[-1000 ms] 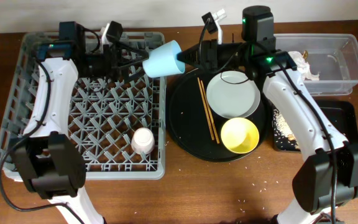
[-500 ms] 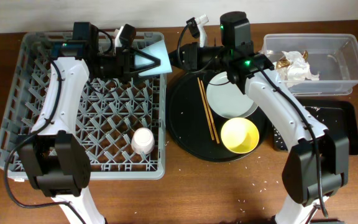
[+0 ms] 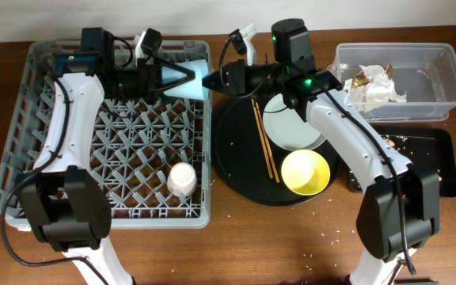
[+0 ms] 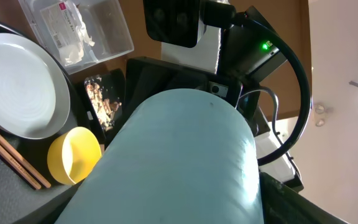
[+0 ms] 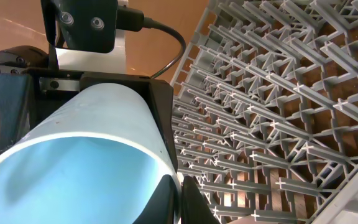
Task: Sort waste into correct bins and load items into the dishwasher rack
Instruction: 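Take the blue cup from the right gripper with the left gripper, then place the blue cup upside down in the rack with the left gripper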
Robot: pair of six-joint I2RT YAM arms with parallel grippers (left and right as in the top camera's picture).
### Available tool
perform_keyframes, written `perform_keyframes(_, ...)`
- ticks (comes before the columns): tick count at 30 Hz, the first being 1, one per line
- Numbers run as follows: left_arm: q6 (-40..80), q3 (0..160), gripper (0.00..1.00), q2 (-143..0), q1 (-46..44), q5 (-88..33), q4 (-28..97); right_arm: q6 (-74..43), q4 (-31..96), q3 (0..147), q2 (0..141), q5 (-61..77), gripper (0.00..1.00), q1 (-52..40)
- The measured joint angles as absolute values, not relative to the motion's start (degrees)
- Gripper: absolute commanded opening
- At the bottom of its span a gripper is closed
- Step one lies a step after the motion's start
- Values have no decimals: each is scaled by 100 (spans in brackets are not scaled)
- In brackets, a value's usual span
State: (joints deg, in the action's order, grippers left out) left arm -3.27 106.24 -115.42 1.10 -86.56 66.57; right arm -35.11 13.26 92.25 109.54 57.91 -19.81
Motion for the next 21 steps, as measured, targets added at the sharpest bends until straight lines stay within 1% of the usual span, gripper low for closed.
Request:
perform_keyframes(1, -327, 10624, 68, -11542, 110, -8656, 6657, -3509, 1328, 9225, 10954, 5791, 32, -1981)
perform_keyframes(2, -338, 10624, 67, -11542, 110, -8652, 6654, -3492, 1350, 9225, 10954, 5789, 58, -1984)
perform_keyframes(4, -344, 10626, 65, -11542, 110, -8685, 6650, -3461, 1422, 9227, 10995, 5730, 72, -1986)
perform_keyframes(5, -344, 10626, 65, -11542, 110, -8698, 6617, -3448, 1437, 9225, 11010, 5697, 82, -1986)
perform_keyframes(6, -346, 10626, 62, -11542, 117, -8698, 6558, -3448, 1448, 9225, 11013, 5682, 89, -1986)
perform_keyframes(7, -346, 10626, 62, -11542, 165, -8694, 6528, -3433, 1457, 9225, 11013, 5688, 91, -1966)
perform_keyframes(8, -346, 10626, 62, -11542, 228, -8582, 6525, -3402, 1479, 9225, 11013, 5719, 96, -1907)
perform_keyframes(9, -314, 10626, 62, -11542, 362, -8252, 6528, -3404, 1551, 9225, 11013, 5736, 98, -1787)
perform_keyframes(10, -200, 10630, 62, -11542, 469, -7887, 6525, -3336, 1761, 9233, 11013, 5767, 98, -1575)
perform_keyframes(11, -27, 10676, 63, -11542, 582, -7297, 6536, -3059, 2711, 9308, 11024, 5677, 98, -1127)
perform_keyframes(12, 119, 10831, 63, -11542, 631, -6506, 6643, -2886, 3096, 9288, 11028, 5553, 98, -873)
perform_keyframes(13, 200, 11034, 63, -11539, 591, -5865, 6866, -2484, 4136, 9338, 11045, 5240, 98, -567)
perform_keyframes(14, 287, 11428, 63, -11498, 395, -4692, 7157, -2167, 4615, 9297, 11054, 4901, 98, -362)
perform_keyframes(15, 307, 11668, 63, -11443, 169, -3876, 7391, -1940, 5223, 9303, 11024, 4425, 98, -252)
perform_keyframes(17, 329, 11826, 62, -11347, -384, -2617, 7636, -1747, 5791, 9282, 10847, 3393, 98, -217)
perform_keyframes(19, 331, 11830, 63, -11340, -1214, -1288, 7944, -1643, 5999, 9282, 10436, 2480, 98, -217)
perform_keyframes(21, 414, 11830, 63, -11384, -1619, -497, 8132, -1619, 6025, 9282, 10300, 2165, 98, -217)
